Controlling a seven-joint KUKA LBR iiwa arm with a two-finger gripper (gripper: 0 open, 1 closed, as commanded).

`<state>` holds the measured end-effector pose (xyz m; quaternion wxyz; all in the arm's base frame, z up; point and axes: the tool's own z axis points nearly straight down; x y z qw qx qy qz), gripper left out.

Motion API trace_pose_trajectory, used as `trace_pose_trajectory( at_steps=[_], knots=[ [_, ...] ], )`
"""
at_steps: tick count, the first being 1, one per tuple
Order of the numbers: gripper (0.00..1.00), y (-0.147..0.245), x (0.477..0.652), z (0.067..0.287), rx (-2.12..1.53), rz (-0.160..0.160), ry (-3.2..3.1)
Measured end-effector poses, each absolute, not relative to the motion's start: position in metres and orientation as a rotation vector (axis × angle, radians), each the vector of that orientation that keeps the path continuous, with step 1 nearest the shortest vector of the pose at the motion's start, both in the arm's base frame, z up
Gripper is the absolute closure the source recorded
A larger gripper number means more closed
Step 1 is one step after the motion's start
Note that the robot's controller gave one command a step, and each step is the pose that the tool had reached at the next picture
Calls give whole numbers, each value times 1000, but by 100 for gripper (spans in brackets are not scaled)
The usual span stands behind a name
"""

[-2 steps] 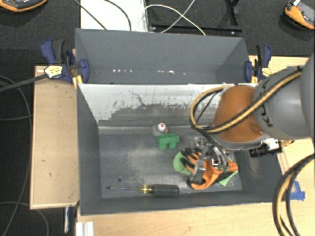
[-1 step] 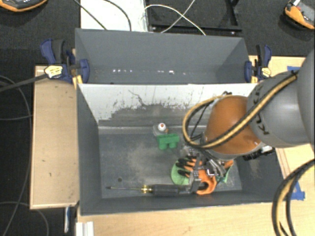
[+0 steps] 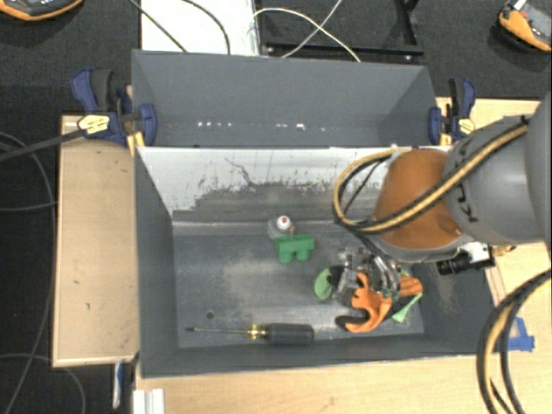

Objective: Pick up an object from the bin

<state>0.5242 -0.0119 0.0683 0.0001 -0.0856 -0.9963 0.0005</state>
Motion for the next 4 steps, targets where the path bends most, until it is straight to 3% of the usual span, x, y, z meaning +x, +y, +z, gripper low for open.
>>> trace_pose_trajectory(
  at_steps=[2,4],
  knots=[
    [100,-12,524,72,-270,1,-3129],
    [100,-12,522,110,-270,1,-3121]
  ],
)
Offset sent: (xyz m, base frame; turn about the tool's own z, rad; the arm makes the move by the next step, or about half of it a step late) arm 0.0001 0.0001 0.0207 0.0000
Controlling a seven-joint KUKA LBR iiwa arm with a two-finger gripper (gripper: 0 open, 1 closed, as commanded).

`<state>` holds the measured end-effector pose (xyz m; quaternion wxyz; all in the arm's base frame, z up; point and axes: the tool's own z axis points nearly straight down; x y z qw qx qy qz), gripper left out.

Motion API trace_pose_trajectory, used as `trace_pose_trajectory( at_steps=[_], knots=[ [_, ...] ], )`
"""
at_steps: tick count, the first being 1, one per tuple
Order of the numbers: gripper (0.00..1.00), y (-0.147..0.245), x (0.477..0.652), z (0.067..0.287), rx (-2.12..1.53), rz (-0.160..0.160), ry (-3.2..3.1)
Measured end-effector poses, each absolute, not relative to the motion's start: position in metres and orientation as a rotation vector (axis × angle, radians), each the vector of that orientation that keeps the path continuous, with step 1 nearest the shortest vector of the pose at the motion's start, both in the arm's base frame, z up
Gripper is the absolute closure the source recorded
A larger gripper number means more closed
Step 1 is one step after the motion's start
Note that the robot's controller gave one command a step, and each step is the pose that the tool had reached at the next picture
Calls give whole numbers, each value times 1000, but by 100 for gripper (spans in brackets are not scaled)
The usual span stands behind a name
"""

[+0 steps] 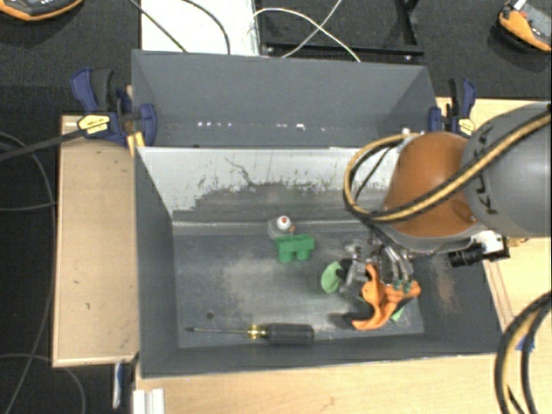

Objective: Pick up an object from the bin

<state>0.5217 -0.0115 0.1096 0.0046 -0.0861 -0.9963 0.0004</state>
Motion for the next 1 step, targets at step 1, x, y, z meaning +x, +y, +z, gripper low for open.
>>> trace_pose_trajectory(
  at_steps=[1],
  knots=[
    [100,-12,524,130,-271,0,-3128]
  ],
)
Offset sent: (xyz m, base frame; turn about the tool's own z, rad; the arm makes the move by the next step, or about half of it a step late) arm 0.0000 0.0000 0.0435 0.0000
